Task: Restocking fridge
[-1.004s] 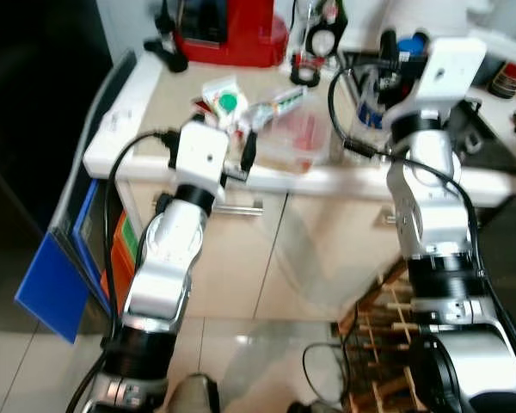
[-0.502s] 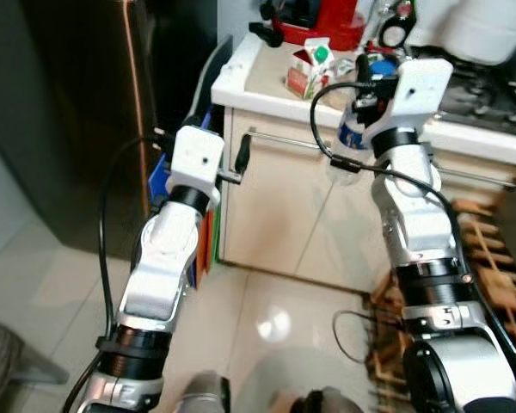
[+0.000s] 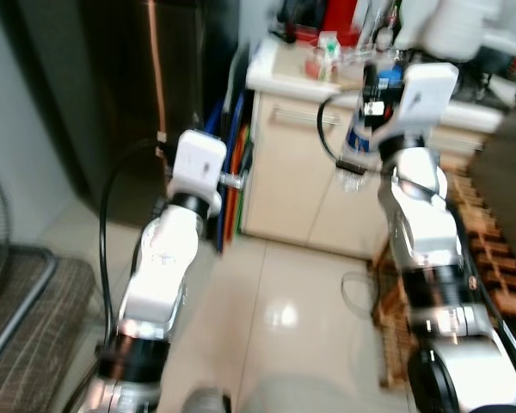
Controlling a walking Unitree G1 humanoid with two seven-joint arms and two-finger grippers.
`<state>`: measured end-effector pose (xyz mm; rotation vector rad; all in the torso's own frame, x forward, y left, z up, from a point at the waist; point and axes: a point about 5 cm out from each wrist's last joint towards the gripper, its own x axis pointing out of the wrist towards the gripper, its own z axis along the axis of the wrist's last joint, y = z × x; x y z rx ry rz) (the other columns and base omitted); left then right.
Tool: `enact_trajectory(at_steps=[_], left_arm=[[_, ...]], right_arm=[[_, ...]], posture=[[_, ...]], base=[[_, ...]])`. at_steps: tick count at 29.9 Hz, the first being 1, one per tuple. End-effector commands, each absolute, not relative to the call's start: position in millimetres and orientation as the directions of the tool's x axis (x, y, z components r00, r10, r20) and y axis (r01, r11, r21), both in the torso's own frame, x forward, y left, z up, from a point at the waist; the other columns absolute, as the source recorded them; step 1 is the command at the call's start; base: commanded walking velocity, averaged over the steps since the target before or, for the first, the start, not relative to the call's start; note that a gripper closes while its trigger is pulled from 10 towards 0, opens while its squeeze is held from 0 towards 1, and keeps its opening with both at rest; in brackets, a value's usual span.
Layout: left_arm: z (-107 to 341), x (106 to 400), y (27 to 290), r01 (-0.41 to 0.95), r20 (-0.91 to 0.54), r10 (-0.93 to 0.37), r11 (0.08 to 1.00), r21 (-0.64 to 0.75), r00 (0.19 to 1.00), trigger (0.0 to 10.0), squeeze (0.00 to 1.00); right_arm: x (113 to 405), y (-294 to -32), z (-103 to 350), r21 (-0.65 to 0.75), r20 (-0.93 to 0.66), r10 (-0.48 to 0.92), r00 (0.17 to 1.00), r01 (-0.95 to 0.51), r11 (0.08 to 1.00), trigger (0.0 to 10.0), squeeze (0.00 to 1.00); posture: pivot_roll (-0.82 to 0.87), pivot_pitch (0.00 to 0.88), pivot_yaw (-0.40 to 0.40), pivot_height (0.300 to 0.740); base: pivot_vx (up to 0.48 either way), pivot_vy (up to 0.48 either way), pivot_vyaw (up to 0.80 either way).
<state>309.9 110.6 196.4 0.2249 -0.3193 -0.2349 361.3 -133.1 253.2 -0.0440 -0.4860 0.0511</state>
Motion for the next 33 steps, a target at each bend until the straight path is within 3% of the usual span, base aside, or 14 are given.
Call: enact_trajectory(at_steps=[1, 12, 27, 33], left_arm=[[198, 308, 102, 0.224, 0.287, -0.295, 0.941, 0.255, 0.911, 10.0, 0.00], [191, 308, 102, 0.226, 0.277, -0.300, 0.936, 0.269, 0.913, 10.0, 0.00], [189, 309, 103, 0.216, 0.274, -0.296, 0.933, 0.288, 0.915, 10.0, 0.00], [186, 311, 105, 0.207, 0.268, -0.287, 0.934, 0.290, 0.920, 10.0, 0.00]], right_arm=[[360, -144, 255, -0.057, 0.474, 0.031, 0.880, -0.004, 0.998, 0.0, 0.00], [360, -146, 252, -0.062, 0.466, 0.027, 0.884, 0.002, 0.998, 0.0, 0.00], [358, -158, 248, -0.069, 0.458, -0.005, 0.889, 0.041, 0.997, 0.0, 0.00], [352, -149, 257, -0.056, 0.484, 0.024, 0.875, 0.004, 0.998, 0.0, 0.00]], posture=[[0.06, 0.000, -0.056, 0.740], [0.06, 0.000, -0.057, 0.740], [0.05, 0.000, -0.049, 0.740], [0.04, 0.000, -0.047, 0.740]], base=[[0.000, -0.458, 0.00], [0.000, -0.431, 0.00], [0.265, -0.396, 0.00], [0.296, -0.375, 0.00]])
